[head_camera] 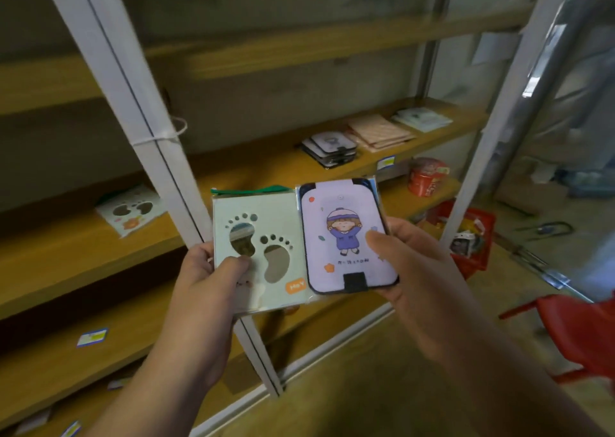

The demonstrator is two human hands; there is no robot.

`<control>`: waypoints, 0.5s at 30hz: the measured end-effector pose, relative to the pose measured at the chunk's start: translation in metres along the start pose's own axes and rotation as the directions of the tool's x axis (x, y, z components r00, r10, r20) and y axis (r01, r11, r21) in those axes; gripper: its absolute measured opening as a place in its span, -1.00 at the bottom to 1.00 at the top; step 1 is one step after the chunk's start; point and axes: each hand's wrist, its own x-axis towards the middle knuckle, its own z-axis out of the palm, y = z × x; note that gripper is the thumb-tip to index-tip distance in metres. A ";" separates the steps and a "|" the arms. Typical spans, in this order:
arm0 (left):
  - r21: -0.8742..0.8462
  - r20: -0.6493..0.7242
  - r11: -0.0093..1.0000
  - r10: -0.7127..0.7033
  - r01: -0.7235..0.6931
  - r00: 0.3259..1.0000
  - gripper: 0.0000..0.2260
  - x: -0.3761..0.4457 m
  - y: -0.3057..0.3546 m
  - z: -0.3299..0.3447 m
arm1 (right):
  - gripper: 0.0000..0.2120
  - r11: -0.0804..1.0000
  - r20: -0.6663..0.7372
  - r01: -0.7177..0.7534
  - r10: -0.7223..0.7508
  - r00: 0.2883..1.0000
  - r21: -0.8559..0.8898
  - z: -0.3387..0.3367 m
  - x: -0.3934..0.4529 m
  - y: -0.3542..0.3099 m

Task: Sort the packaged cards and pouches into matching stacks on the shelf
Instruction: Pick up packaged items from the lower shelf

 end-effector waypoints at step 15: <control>0.069 0.041 0.998 0.009 -0.012 0.999 -0.74 0.142 -0.044 0.120 | -0.82 0.996 -0.164 -0.007 -0.008 0.986 -0.088 -0.107 0.120 0.001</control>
